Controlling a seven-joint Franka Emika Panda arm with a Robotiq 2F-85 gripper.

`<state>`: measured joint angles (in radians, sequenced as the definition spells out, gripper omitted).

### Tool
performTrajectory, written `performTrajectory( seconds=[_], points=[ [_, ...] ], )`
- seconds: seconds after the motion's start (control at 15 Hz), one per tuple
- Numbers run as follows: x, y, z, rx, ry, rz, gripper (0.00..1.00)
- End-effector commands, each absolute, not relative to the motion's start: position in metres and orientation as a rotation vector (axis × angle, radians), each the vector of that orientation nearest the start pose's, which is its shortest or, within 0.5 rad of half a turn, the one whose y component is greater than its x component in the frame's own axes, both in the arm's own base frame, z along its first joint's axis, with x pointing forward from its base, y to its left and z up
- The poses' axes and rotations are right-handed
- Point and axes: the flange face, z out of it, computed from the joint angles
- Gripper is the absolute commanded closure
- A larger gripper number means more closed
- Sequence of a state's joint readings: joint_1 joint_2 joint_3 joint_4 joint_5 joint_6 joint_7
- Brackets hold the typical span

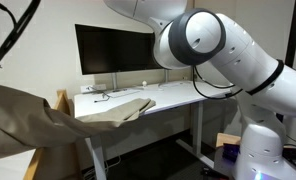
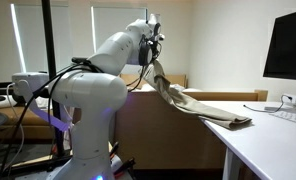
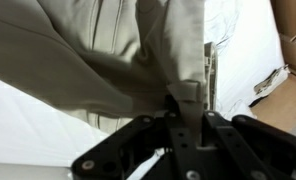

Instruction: Remove the trousers from the table and put them on the headrest of the couch

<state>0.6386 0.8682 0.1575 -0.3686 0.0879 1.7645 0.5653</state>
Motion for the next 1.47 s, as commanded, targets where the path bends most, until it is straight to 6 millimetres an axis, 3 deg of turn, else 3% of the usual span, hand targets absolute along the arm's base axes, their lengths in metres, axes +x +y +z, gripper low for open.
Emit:
performTrajectory(
  seconds=[0.0,0.6,0.67,0.8,1.27,1.4],
  points=[
    [0.575,0.497,0.628,-2.502,-0.324,-0.261,0.93],
    [0.579,0.497,0.604,-2.489,-0.327,-0.101,0.92],
    [0.578,0.497,0.601,-2.502,-0.328,-0.089,0.60],
    [0.578,0.496,0.598,-2.515,-0.337,-0.073,0.54],
    [0.577,0.493,0.595,-2.544,-0.342,-0.051,0.08],
    [0.576,0.492,0.597,-2.555,-0.336,-0.051,0.01]
  ],
)
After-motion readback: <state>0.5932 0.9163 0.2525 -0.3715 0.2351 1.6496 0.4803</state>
